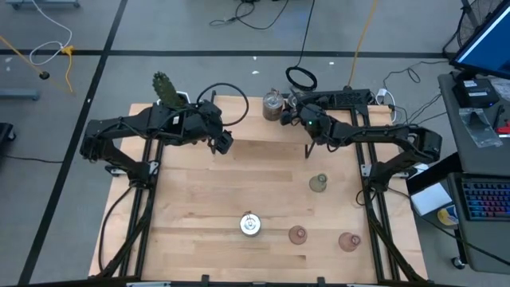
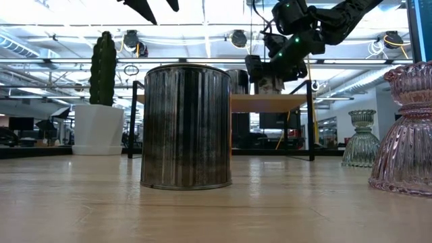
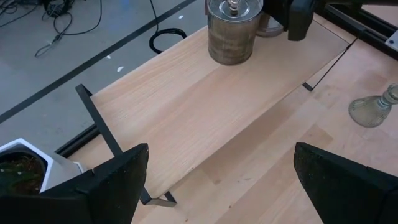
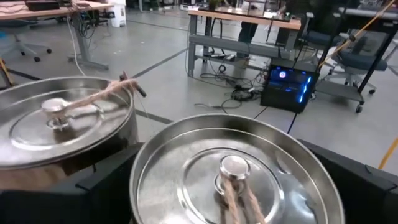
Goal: Pick & Place candle stick holders
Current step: Put the top silver scented candle on the shelf, then put the silver scented candle on the shelf
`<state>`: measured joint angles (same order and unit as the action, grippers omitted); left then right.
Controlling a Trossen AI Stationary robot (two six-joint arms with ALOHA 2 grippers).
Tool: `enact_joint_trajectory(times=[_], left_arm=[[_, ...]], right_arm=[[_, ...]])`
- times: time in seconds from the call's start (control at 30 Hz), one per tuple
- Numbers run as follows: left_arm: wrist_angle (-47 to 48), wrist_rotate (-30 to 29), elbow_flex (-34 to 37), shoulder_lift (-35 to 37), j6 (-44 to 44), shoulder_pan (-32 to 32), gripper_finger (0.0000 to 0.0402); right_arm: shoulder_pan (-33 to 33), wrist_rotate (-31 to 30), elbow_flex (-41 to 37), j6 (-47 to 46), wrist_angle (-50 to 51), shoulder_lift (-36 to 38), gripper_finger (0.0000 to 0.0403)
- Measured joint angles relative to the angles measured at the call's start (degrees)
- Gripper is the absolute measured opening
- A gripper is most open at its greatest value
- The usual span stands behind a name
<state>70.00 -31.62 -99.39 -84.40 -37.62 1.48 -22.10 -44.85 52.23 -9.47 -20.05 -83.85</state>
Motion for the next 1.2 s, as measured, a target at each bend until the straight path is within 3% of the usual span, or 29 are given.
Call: enact_joint_trajectory(times=[0.33, 0.83, 1.0, 1.2], left_arm=[[-0.96, 0.02, 0.0, 0.0, -0.19, -0.04, 0.0395], [-2.62, 0.17, 0.0, 0.0, -0.14, -0.04, 0.0395], [-2.78, 0.31, 0.0, 0.0, 0.27, -0.1, 0.0395], [-2.75, 0.63, 0.0, 0.0, 0.45, -0.72, 0.0395]], right_arm=[[0.76, 0.14, -0.04, 3.02, -1.52, 3.96, 0.038], [5.5, -0.03, -0.04, 4.19, -0.63, 16.93, 0.0377], [7.83, -0.23, -0.04, 2.96, 6.26, 20.98, 0.0336], [12.57, -0.05, -0.04, -0.87, 17.47, 25.36, 0.0244]])
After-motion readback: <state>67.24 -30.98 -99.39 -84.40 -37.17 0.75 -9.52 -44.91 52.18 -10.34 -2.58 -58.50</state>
